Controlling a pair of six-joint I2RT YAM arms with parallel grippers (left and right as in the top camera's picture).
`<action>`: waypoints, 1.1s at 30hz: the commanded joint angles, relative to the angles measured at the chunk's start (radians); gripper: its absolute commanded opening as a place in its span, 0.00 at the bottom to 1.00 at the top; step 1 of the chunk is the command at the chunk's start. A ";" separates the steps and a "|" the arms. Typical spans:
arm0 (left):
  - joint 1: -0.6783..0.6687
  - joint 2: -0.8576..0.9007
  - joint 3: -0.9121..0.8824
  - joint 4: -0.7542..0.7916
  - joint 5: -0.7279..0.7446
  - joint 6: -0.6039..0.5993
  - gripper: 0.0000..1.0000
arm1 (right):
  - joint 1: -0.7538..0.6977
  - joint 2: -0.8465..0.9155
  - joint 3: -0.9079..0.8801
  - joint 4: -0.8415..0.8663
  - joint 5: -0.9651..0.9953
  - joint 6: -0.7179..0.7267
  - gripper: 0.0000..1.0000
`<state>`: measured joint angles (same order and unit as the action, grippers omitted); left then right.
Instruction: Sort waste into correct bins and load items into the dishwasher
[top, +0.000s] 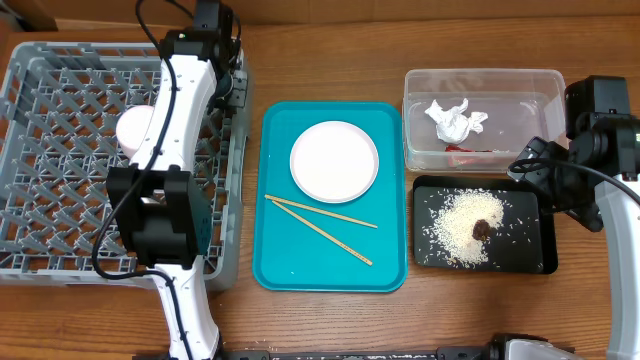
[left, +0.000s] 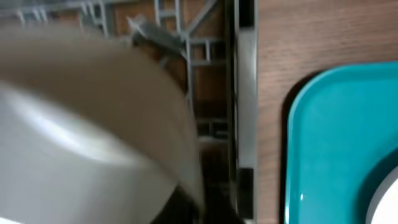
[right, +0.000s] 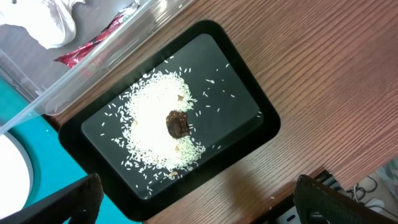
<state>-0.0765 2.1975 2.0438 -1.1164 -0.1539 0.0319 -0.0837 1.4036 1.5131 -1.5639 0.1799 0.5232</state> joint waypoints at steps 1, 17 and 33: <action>0.000 -0.006 0.012 -0.029 0.024 -0.014 0.04 | -0.002 -0.004 0.019 0.000 -0.002 0.000 1.00; 0.220 -0.135 0.088 -0.116 0.945 0.251 0.04 | -0.002 -0.004 0.019 -0.010 -0.001 0.000 1.00; 0.430 0.020 0.065 -0.263 1.375 0.535 0.04 | -0.002 -0.004 0.019 -0.014 -0.001 0.001 1.00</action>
<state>0.3336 2.1609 2.1136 -1.3666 1.0985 0.4774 -0.0837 1.4036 1.5131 -1.5803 0.1795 0.5228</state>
